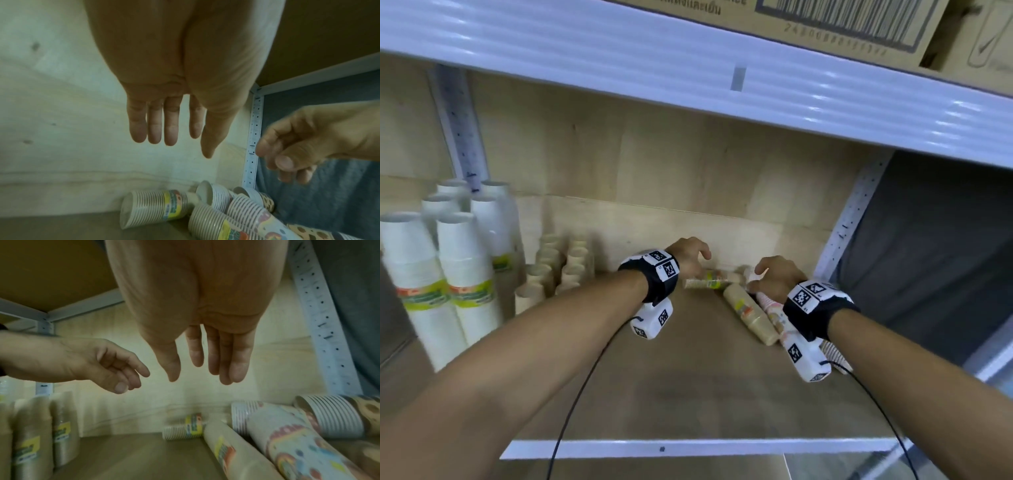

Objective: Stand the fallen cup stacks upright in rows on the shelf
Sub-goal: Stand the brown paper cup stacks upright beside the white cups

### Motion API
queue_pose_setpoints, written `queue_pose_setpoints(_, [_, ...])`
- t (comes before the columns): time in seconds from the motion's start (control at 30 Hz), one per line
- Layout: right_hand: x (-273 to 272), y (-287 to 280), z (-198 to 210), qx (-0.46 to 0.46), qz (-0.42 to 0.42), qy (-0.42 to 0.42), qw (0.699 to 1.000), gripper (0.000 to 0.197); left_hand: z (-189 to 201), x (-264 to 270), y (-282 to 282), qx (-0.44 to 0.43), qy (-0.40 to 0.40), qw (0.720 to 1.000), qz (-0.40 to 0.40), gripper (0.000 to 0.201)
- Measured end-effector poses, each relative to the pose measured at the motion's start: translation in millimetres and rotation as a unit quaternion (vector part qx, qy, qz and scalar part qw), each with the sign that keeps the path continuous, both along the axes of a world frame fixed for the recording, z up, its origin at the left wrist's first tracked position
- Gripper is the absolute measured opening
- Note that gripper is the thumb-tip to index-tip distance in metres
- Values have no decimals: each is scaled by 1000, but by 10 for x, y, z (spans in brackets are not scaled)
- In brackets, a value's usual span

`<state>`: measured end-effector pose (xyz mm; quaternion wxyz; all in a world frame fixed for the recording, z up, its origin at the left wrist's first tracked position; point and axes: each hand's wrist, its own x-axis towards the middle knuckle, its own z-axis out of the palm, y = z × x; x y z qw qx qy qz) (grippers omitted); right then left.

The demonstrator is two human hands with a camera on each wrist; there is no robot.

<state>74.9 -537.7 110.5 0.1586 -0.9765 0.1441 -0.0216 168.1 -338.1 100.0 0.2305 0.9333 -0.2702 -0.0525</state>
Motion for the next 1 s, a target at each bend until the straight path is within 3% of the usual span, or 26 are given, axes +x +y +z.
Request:
queue_pose_setpoints(0.27, [30,-163,-538,25,4,35,999,54,-445,367,-306,0,27,1000,7,55])
queue_pose_setpoints(0.5, [96,-211,-872,31,-7,-14,999,43,-695,545,-499,27,-4,999,21,61])
queue_pose_setpoints(0.7, [182,-283,-1006,35,-12,18,999,37,-783,674,-595,64,-20,997,28,55])
queue_pose_setpoints(0.87, [205,-342,-1129,35,-16,62,997,61,-841,801,-621,90,-39,995,31,52])
queue_pose_setpoints(1.0, [223,-342,-1219,36,-22,52,998,69,-884,890,-643,98,-45,994,31,51])
